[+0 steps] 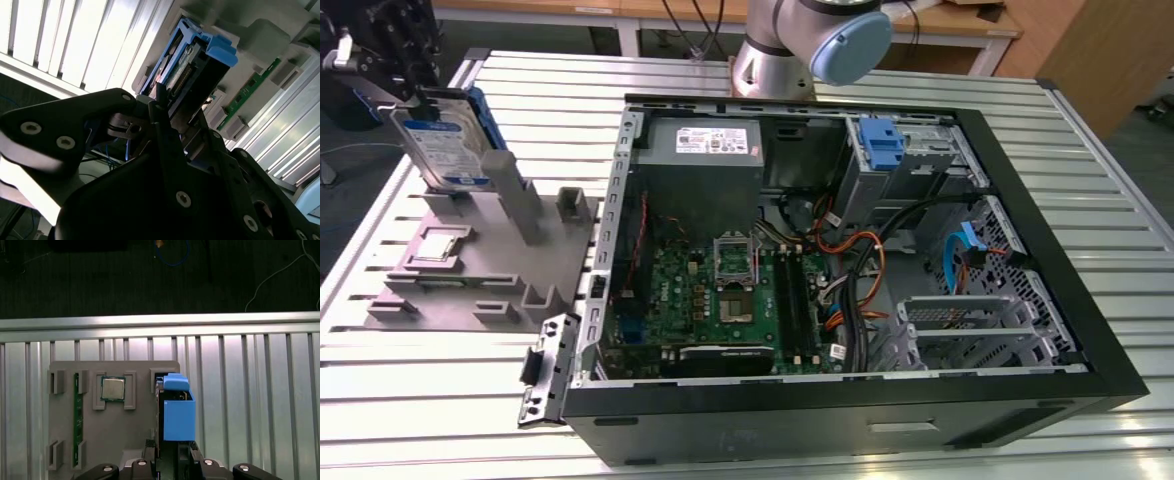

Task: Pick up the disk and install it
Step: 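Pick up the disk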

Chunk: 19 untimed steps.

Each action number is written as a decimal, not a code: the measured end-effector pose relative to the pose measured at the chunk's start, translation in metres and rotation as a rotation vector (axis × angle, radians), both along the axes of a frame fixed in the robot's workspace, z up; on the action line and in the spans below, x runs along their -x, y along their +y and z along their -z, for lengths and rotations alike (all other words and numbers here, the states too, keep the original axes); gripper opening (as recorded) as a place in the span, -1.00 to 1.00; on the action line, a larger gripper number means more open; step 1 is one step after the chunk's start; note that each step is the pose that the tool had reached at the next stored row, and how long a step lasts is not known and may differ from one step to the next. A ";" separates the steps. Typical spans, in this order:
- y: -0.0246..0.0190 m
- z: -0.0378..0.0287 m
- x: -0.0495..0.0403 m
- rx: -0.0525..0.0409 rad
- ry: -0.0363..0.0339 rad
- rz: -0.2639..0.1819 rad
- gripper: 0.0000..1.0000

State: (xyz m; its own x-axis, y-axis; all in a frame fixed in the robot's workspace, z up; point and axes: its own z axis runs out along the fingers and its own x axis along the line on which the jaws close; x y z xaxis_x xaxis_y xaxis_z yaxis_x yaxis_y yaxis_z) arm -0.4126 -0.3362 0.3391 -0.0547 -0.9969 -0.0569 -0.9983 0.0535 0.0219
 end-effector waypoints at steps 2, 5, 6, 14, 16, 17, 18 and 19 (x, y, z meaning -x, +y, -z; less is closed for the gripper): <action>0.0000 -0.0001 0.0000 0.0000 0.0000 0.000 -0.30; 0.0000 -0.0025 0.0000 0.0002 0.0003 0.000 -0.30; 0.0000 -0.0042 0.0000 0.0001 0.0001 0.000 -0.30; 0.0000 -0.0334 0.0000 0.0001 0.0000 0.000 -0.30; 0.0000 -0.0409 0.0000 0.0000 -0.0001 0.000 -0.30; 0.0000 -0.0448 0.0000 0.0001 0.0001 0.000 -0.30; 0.0000 -0.0491 0.0000 0.0000 -0.0001 0.000 -0.30; 0.0000 -0.0529 0.0000 0.0000 -0.0001 0.000 -0.30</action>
